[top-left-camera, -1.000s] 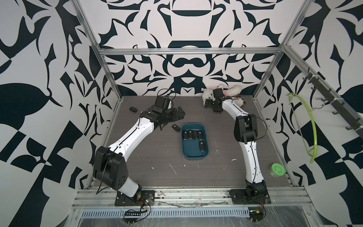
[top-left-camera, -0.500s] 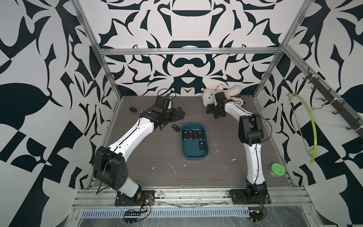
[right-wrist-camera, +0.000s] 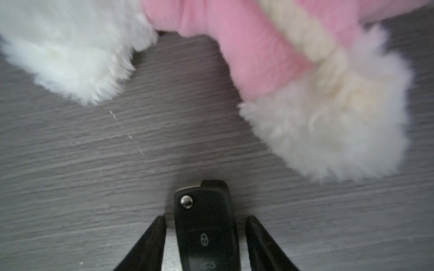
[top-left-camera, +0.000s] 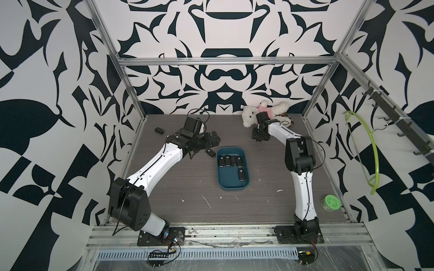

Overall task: Place the car key into the storage box
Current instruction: Pick up the car key from the center of the board.

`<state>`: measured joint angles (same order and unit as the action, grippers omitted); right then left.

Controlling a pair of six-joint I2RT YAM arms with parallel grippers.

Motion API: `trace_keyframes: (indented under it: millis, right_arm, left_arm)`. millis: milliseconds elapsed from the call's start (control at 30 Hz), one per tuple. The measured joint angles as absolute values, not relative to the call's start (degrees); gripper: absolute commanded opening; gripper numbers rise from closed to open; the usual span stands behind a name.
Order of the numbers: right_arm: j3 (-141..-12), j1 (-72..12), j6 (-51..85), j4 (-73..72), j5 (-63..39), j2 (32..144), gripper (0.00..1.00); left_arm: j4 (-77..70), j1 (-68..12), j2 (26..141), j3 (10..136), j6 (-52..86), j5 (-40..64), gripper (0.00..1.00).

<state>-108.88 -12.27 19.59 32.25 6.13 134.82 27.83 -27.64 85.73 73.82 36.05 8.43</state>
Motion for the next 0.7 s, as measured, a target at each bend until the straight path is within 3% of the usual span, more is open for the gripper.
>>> trace_keyframes:
  millis: [133,200,700]
  right_arm:
    - [-110.91,-12.99,18.61,33.1,7.97,136.0,0.36]
    - [-111.37,-13.34,18.24,33.23,9.06,136.25,0.25]
    - [-105.25,-14.87,20.27,34.26,8.51,130.43,0.25]
  left_arm:
    - [28.25,-27.66,83.92,72.58,36.21,8.4,0.99]
    - [28.49,-27.66,83.35,72.38,36.25,8.38,0.99]
    - [28.56,-27.66,81.76,69.93,36.69,8.4,0.99]
